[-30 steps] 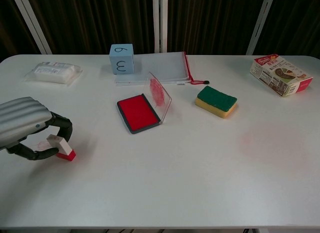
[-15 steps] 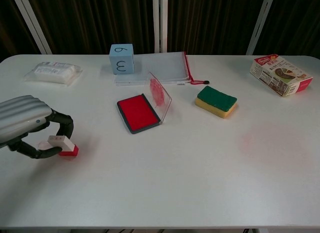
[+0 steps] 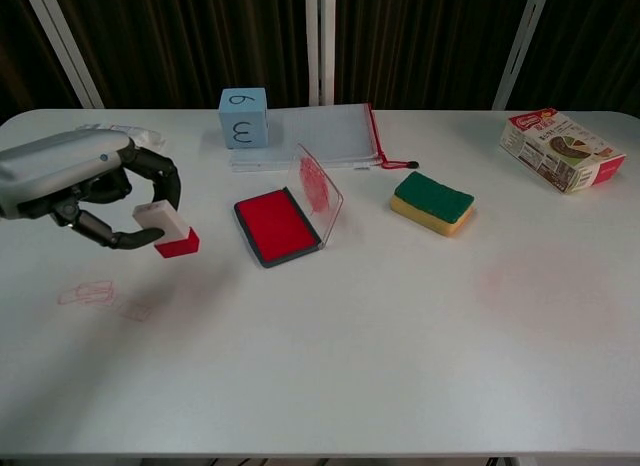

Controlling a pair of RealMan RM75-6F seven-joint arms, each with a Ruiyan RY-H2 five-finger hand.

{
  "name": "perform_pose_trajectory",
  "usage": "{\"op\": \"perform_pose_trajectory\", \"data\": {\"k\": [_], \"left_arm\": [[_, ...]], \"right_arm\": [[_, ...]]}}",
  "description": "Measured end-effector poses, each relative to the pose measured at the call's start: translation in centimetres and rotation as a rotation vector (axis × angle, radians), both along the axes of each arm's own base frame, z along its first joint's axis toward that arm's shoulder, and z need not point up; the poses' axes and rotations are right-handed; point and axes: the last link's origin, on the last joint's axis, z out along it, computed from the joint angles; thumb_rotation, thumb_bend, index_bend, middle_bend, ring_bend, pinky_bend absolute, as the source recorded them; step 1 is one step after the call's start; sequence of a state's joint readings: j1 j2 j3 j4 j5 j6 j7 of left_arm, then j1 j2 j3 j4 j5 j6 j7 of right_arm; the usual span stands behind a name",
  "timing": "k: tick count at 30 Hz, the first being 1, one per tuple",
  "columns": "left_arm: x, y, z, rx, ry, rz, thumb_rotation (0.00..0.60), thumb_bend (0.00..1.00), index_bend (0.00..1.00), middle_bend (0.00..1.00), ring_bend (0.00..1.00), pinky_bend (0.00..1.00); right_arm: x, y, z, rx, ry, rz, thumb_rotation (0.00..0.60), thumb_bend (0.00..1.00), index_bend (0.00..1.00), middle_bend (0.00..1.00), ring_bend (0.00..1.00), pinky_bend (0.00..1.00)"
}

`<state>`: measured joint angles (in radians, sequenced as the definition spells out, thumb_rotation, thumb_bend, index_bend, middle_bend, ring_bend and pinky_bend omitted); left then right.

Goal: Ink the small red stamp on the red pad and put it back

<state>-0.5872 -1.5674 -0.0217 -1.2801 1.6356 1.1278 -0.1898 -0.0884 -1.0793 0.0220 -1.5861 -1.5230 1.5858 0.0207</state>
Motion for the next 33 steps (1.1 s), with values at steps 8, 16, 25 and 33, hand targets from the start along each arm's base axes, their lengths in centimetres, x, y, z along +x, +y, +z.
{"op": "perform_pose_trajectory", "data": {"k": [8,16,25,33], "left_arm": [[4.8,3.6,-2.4,-0.020,-0.022,0.024,0.600,0.46,0.62,0.64,1.00,1.00],[7.5,6.1,-5.9,-0.012,0.037,0.026,0.600,0.46,0.63,0.65,1.00,1.00],[8.3,7.6,-8.1,-0.018,0.105,0.049,0.600,0.46,0.63,0.65,1.00,1.00],[7.8,7.9,-9.1,-0.009,0.156,0.046,0.600,0.47,0.63,0.65,1.00,1.00]], "right_arm": [[0.4,0.2,0.4,-0.013,0.008,0.007,0.600,0.23,0.00,0.00,0.00,0.00],[0.3,0.4,0.8,-0.020,0.010,-0.002,0.600,0.23,0.00,0.00,0.00,0.00],[-0.1,0.5,1.2,-0.028,0.009,-0.011,0.600,0.23,0.00,0.00,0.00,0.00],[-0.2,0.4,1.0,-0.019,0.006,-0.011,0.600,0.23,0.00,0.00,0.00,0.00]]}}
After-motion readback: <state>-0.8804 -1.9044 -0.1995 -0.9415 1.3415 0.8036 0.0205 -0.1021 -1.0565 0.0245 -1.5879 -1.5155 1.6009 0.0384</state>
